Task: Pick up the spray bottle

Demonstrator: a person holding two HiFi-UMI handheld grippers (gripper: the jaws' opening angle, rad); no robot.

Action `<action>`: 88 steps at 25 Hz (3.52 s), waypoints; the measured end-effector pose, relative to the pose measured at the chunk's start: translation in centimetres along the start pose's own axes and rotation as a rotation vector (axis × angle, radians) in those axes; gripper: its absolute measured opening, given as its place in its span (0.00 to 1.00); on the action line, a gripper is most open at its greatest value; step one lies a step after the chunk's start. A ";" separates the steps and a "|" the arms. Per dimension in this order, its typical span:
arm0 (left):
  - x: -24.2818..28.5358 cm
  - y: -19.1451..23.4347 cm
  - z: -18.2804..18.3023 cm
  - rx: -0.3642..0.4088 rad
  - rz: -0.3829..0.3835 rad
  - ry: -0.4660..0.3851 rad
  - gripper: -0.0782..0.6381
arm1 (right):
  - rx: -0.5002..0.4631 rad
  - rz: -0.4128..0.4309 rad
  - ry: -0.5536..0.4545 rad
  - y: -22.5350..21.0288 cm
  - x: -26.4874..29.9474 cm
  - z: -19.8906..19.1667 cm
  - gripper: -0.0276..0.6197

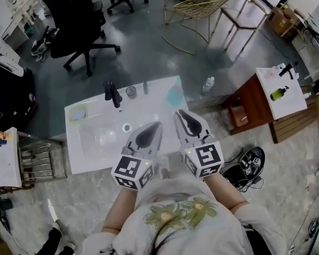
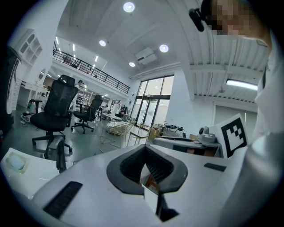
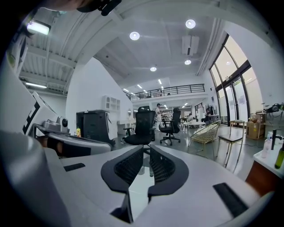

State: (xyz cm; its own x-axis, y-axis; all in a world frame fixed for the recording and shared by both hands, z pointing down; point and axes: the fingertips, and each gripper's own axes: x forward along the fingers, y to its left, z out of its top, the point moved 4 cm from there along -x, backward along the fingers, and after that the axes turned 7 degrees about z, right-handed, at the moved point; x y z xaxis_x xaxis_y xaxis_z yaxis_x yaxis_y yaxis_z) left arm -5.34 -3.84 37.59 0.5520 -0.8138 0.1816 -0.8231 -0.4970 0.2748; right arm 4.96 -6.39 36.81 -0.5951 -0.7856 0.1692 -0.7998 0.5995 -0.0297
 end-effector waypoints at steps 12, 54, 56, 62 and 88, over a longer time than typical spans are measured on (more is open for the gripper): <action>4.0 2.2 1.1 0.002 0.000 0.007 0.12 | 0.011 -0.031 0.021 -3.5 3.7 0.0 0.08; 11.3 5.1 0.4 -0.009 -0.006 0.105 0.12 | 0.109 -0.105 0.243 -11.3 11.4 -6.6 0.31; 11.5 5.2 0.3 -0.010 -0.005 0.109 0.12 | 0.111 -0.106 0.258 -11.4 11.7 -7.0 0.32; 12.0 5.8 0.2 -0.015 -0.002 0.120 0.12 | 0.116 -0.111 0.292 -11.8 12.4 -8.1 0.32; 12.6 6.8 -0.6 -0.024 0.009 0.147 0.12 | 0.106 -0.134 0.378 -13.0 14.0 -11.8 0.32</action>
State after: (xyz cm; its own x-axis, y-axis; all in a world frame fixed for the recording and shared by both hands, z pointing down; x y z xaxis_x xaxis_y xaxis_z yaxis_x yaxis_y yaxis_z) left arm -3.94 -17.33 42.28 0.5600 -0.7643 0.3199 -0.8254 -0.4813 0.2951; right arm 7.96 -23.41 51.15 -0.4305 -0.7324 0.5276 -0.8837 0.4610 -0.0811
